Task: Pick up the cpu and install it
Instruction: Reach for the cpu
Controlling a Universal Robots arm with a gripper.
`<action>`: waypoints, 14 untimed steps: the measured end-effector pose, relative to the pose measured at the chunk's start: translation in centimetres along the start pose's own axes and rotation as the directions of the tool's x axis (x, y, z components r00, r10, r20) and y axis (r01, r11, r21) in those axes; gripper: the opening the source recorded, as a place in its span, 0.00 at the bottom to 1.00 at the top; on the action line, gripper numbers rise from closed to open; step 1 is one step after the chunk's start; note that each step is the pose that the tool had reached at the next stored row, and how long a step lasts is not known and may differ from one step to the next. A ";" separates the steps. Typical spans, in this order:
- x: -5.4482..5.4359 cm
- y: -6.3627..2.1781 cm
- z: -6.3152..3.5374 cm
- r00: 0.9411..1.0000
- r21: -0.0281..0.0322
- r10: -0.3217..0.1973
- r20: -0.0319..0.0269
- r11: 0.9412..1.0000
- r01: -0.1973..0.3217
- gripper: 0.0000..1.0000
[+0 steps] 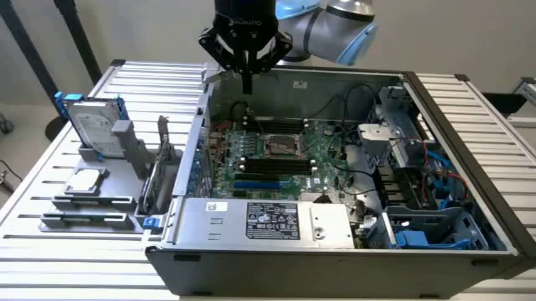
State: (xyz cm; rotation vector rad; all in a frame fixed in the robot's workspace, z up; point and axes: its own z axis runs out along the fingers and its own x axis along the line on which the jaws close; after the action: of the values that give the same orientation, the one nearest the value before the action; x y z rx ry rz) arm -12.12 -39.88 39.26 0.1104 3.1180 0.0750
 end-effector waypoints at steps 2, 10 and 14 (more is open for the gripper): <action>0.0 0.00 0.00 1.000 0.000 0.000 0.000 1.000 0.000 0.11; 0.0 0.00 0.00 1.000 0.000 0.000 0.000 1.000 0.000 0.11; 0.0 0.00 0.00 1.000 0.000 0.000 0.000 1.000 0.000 0.11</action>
State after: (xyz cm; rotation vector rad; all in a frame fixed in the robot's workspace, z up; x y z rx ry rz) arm -12.12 -39.88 39.26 0.1104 3.1180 0.0750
